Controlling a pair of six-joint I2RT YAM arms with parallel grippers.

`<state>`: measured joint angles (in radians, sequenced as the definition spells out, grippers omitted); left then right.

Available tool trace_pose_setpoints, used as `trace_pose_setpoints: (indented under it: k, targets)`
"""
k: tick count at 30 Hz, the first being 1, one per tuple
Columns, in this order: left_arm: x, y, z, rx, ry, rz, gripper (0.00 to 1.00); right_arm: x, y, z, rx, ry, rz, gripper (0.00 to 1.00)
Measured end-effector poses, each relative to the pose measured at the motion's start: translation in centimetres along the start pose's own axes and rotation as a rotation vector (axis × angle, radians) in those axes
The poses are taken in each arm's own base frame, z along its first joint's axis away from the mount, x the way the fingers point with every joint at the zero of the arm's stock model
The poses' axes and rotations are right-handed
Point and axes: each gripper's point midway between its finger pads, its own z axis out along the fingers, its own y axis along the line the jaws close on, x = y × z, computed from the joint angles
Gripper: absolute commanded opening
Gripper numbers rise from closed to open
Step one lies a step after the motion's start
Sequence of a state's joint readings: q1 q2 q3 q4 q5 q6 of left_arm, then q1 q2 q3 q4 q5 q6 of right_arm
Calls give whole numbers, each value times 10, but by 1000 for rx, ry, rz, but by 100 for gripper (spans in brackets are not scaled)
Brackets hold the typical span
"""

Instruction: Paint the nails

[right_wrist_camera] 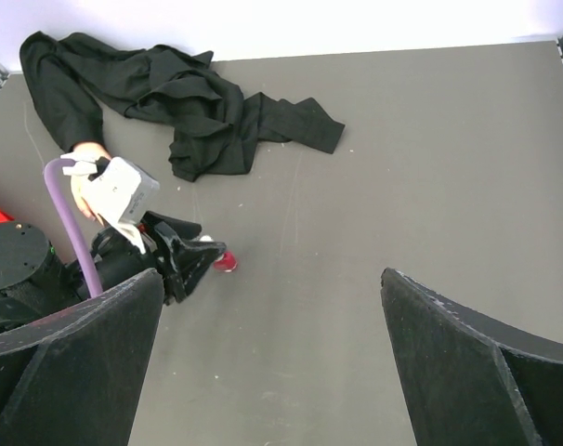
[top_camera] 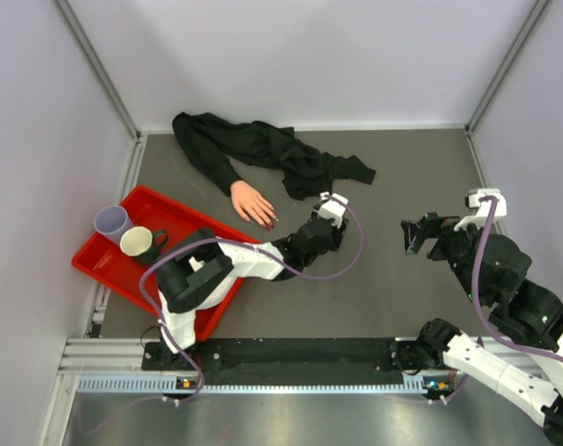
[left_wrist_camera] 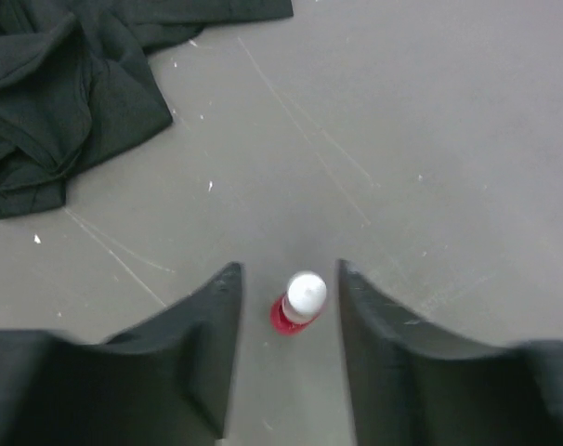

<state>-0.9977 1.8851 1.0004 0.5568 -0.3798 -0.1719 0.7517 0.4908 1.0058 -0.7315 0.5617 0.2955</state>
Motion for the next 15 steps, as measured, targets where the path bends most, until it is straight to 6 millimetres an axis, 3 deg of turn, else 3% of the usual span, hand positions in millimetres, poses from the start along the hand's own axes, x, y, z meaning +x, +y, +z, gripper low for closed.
trace_pose_setpoints:
  k: [4, 6, 8, 11, 15]
  targets:
    - [-3, 2, -6, -1, 17, 8, 83, 0, 0, 0, 0, 0, 4, 98]
    - [-16, 3, -13, 0, 6, 8, 89, 0, 0, 0, 0, 0, 4, 98]
    - [-38, 4, -25, 5, -25, -3, 99, 0, 0, 0, 0, 0, 4, 98]
    - [-84, 5, -51, 23, -96, -29, 99, 0, 0, 0, 1, 0, 3, 98]
    - [-162, -3, -90, 94, -174, -59, 99, -5, -3, -3, 18, 7, -8, 99]
